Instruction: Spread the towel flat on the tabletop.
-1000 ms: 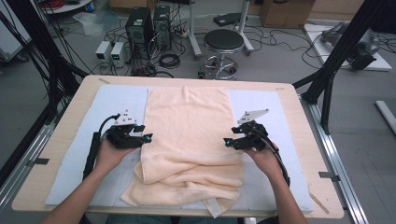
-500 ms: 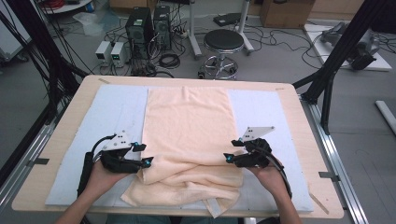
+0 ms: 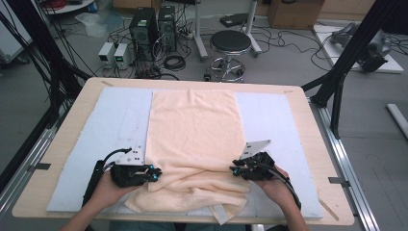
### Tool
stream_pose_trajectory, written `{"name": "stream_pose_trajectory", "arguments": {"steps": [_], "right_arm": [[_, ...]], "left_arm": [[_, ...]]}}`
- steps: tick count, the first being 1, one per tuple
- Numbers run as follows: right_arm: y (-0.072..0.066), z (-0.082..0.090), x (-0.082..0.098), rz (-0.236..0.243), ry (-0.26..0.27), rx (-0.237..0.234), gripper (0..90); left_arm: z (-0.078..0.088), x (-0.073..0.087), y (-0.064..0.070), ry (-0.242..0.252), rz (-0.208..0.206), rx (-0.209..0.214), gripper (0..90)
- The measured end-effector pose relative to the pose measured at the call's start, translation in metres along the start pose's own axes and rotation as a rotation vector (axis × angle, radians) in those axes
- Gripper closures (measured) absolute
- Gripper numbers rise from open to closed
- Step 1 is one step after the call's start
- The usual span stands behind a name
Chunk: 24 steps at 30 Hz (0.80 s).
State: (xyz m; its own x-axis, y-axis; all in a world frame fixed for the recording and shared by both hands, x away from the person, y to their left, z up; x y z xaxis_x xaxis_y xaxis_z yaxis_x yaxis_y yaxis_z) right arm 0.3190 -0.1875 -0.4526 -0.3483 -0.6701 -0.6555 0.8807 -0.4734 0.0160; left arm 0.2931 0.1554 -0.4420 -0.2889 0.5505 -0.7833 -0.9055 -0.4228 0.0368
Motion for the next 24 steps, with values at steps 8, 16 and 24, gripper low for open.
{"name": "stream_pose_trajectory", "arguments": {"steps": [8, 16, 24], "right_arm": [[0.025, -0.011, -0.026, -0.027, 0.012, 0.048, 82.0], [0.054, -0.033, -0.026, -0.111, 0.016, 0.067, 72.1], [0.037, 0.004, -0.030, -0.098, 0.123, 0.033, 66.4]], "left_arm": [[-0.001, -0.007, -0.047, 0.025, 0.067, -0.206, 84.0], [-0.027, -0.002, -0.083, -0.018, 0.174, -0.276, 73.0], [0.013, -0.012, -0.078, 0.054, 0.149, -0.305, 63.6]]}}
Point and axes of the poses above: each handheld gripper's, and its own axes: z roughly backward along the jaws, x roughly out of its underside, y roughly to its right, the point moved 5 cm from there along -z, roughly forward along the jaws, and after that the axes turned 2 degrees about -z, right-handed, at the moved point
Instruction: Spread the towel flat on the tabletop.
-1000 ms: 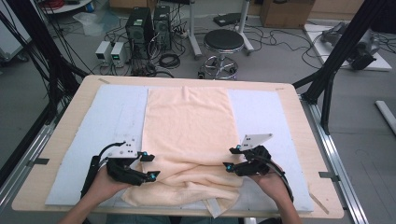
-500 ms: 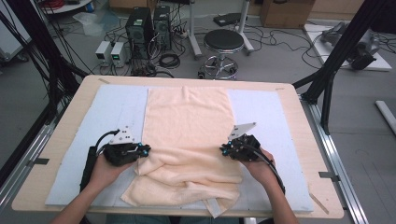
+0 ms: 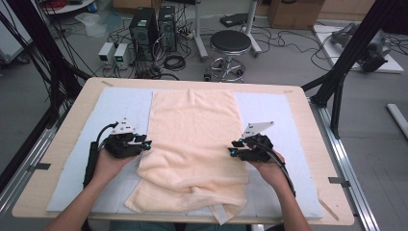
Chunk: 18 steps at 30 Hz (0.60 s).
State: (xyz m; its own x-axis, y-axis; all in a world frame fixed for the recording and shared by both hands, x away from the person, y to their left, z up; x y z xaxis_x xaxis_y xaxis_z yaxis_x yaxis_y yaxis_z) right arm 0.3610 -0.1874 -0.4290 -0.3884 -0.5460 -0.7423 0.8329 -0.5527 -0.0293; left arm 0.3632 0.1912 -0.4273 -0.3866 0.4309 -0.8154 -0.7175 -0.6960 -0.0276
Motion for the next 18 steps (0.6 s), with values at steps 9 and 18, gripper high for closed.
{"name": "stream_pose_trajectory", "arguments": {"steps": [9, 18], "right_arm": [[-0.047, 0.033, 0.000, 0.111, 0.048, -0.047, 60.3], [-0.069, 0.019, 0.028, 0.108, -0.013, -0.165, 50.1]], "left_arm": [[0.041, 0.009, 0.031, 0.041, -0.082, 0.027, 60.6], [0.041, 0.033, 0.068, 0.004, -0.166, 0.170, 55.4]]}}
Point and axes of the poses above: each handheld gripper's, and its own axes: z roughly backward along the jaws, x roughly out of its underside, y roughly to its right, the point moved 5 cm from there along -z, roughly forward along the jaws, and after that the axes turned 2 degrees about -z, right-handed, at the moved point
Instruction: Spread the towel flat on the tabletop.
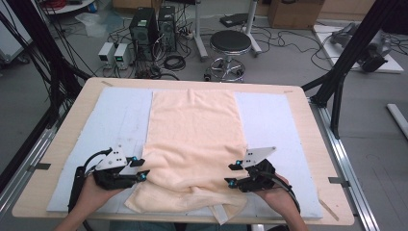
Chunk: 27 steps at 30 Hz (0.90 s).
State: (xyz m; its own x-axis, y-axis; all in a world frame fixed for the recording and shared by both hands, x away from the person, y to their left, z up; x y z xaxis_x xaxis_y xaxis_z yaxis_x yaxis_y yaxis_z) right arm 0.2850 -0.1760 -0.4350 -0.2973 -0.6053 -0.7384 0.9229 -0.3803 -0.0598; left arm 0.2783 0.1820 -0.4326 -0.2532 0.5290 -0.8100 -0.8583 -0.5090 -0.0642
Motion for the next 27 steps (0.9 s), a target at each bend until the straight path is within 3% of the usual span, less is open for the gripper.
{"name": "stream_pose_trajectory", "arguments": {"steps": [1, 4, 7, 9, 11, 16, 20, 24, 27], "right_arm": [[-0.001, -0.003, 0.003, 0.004, -0.014, -0.011, 50.0], [0.000, -0.013, 0.010, 0.006, -0.062, -0.026, 55.6], [0.002, -0.019, 0.013, 0.039, -0.119, -0.044, 78.4], [0.004, -0.019, 0.012, 0.058, -0.122, -0.025, 82.2], [0.010, -0.016, 0.008, 0.041, -0.102, -0.019, 82.9], [0.030, -0.014, 0.001, 0.013, -0.098, 0.034, 83.1], [0.046, -0.021, 0.005, -0.053, -0.117, 0.046, 82.4], [0.053, -0.025, 0.007, -0.070, -0.122, 0.046, 80.4], [0.054, -0.023, 0.007, -0.079, -0.111, 0.059, 75.8]], "left_arm": [[-0.002, 0.002, 0.000, -0.018, -0.002, 0.007, 53.8], [-0.011, 0.007, -0.010, -0.073, 0.001, -0.033, 56.5], [-0.020, 0.010, -0.020, -0.128, 0.007, -0.061, 75.6], [-0.026, 0.010, -0.025, -0.138, 0.010, -0.070, 86.8], [-0.030, 0.007, -0.030, -0.138, 0.016, -0.088, 88.8], [-0.044, -0.002, -0.043, -0.135, 0.048, -0.130, 89.1], [-0.053, 0.000, -0.050, -0.149, 0.062, -0.137, 89.0], [-0.049, -0.002, -0.052, -0.127, 0.081, -0.148, 81.7], [-0.040, -0.005, -0.049, -0.104, 0.065, -0.144, 75.6]]}}
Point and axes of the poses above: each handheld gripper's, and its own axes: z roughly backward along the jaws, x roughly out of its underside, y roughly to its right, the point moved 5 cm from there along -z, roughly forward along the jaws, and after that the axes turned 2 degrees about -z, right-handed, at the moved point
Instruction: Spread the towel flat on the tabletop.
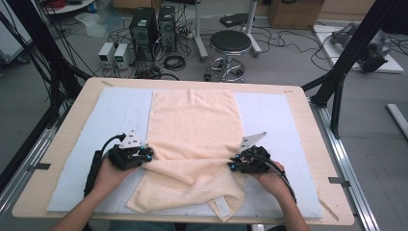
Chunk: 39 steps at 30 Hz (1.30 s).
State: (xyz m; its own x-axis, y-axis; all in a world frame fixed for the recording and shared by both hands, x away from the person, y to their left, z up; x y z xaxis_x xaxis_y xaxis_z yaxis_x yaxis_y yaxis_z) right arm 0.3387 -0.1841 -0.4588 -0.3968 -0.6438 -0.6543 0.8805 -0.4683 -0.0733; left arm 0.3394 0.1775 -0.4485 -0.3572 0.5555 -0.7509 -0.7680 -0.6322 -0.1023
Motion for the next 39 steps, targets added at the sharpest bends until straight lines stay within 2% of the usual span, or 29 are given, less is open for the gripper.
{"name": "stream_pose_trajectory", "arguments": {"steps": [5, 10, 13, 16, 19, 23, 25, 27, 28, 29, 31, 32, 34, 36, 39], "right_arm": [[-0.008, 0.014, -0.003, 0.002, 0.063, 0.001, 73.3], [-0.015, 0.027, -0.006, 0.020, 0.080, 0.024, 69.1], [-0.016, 0.036, -0.007, 0.019, 0.103, 0.034, 66.0], [-0.021, 0.043, -0.007, 0.036, 0.134, 0.007, 62.7], [-0.028, 0.043, -0.006, 0.052, 0.132, 0.000, 59.4], [-0.031, 0.029, -0.001, 0.064, 0.089, -0.022, 52.3], [-0.032, 0.020, 0.001, 0.064, 0.064, -0.024, 51.7], [-0.034, 0.013, 0.002, 0.084, 0.042, -0.007, 52.4], [-0.035, 0.010, 0.002, 0.095, 0.032, 0.002, 56.7], [-0.034, 0.008, 0.002, 0.113, 0.017, 0.013, 64.2], [-0.032, 0.005, 0.003, 0.128, -0.008, 0.020, 81.7], [-0.030, 0.005, 0.003, 0.127, -0.012, 0.009, 84.4], [-0.026, 0.009, -0.001, 0.115, -0.021, -0.001, 85.6], [-0.020, 0.017, -0.009, 0.125, -0.015, 0.031, 85.7], [-0.009, 0.025, -0.022, 0.113, 0.002, 0.073, 85.7]], "left_arm": [[0.016, -0.005, 0.005, 0.038, -0.022, 0.013, 74.4], [0.030, -0.008, 0.013, 0.074, -0.032, 0.029, 72.6], [0.037, -0.007, 0.021, 0.094, -0.045, 0.070, 68.3], [0.040, -0.001, 0.030, 0.107, -0.059, 0.149, 62.6], [0.037, 0.006, 0.037, 0.091, -0.083, 0.202, 56.0], [0.026, 0.012, 0.039, 0.048, -0.104, 0.223, 50.7], [0.019, 0.013, 0.039, 0.026, -0.104, 0.222, 51.3], [0.012, 0.015, 0.040, 0.013, -0.132, 0.229, 55.4], [0.010, 0.015, 0.040, 0.006, -0.156, 0.237, 63.4], [0.008, 0.015, 0.040, -0.002, -0.163, 0.244, 71.2], [0.005, 0.012, 0.038, 0.006, -0.144, 0.245, 81.4], [0.006, 0.009, 0.036, 0.007, -0.132, 0.245, 83.0], [0.008, 0.001, 0.030, 0.044, -0.101, 0.239, 83.7], [0.009, -0.007, 0.021, 0.058, -0.071, 0.213, 83.9], [0.003, -0.018, 0.008, 0.069, -0.026, 0.159, 83.9]]}}
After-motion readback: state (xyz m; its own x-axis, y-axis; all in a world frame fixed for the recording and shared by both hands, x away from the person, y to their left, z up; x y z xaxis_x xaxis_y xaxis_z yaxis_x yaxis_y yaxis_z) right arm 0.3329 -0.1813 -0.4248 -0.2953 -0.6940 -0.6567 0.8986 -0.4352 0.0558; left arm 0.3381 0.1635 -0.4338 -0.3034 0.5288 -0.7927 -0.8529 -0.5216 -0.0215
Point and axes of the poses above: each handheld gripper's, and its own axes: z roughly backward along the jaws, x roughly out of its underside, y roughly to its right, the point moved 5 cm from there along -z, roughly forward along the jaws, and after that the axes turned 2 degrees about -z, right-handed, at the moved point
